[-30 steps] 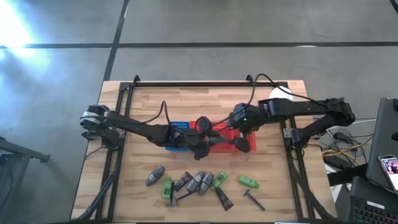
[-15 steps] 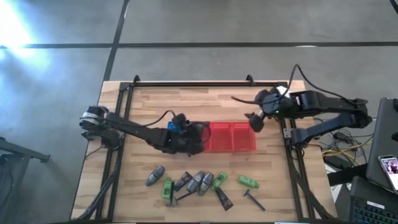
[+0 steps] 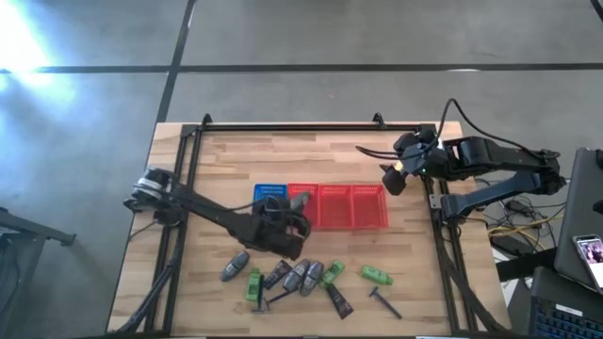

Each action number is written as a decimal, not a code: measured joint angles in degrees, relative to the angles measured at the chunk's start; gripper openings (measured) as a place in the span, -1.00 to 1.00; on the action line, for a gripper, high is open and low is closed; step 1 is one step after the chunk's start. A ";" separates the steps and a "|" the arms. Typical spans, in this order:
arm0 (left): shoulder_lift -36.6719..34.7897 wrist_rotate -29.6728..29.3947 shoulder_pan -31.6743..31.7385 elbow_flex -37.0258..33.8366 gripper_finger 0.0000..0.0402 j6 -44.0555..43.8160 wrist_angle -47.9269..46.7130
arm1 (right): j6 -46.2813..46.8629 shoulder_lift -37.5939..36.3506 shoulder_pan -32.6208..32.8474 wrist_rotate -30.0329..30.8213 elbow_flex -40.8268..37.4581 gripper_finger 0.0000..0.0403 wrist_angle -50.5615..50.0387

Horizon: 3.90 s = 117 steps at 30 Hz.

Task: Pick & Place Travel size toiletries
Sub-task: Put the black deodorant into the left red bin

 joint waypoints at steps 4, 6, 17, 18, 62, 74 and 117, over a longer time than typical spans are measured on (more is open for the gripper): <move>4.63 -1.41 0.07 3.98 0.06 0.58 -1.44 | -1.55 -0.02 0.01 -0.01 -0.09 0.77 -0.13; 6.38 -1.47 0.24 6.01 0.07 2.25 -1.28 | -1.57 -0.04 0.01 -0.01 -0.11 0.79 -0.45; 8.76 4.78 0.31 9.06 0.49 5.55 -3.76 | -1.57 -0.15 0.01 -0.04 -0.53 0.73 -2.42; 8.28 5.26 0.29 9.06 0.51 5.51 -4.70 | -1.57 -0.15 0.01 -0.05 -0.58 0.72 -2.46; -8.14 63.07 -18.51 -11.73 0.71 -4.94 -18.90 | -1.25 0.68 -0.04 -5.25 -8.89 0.71 4.76; -8.55 55.37 -22.86 -17.72 0.44 -13.78 -14.28 | -1.16 4.35 -0.04 -6.92 -8.98 0.72 8.06; -22.33 30.08 1.55 -13.76 -0.09 52.95 9.89 | 18.70 31.66 -7.86 -57.45 -0.50 0.75 50.51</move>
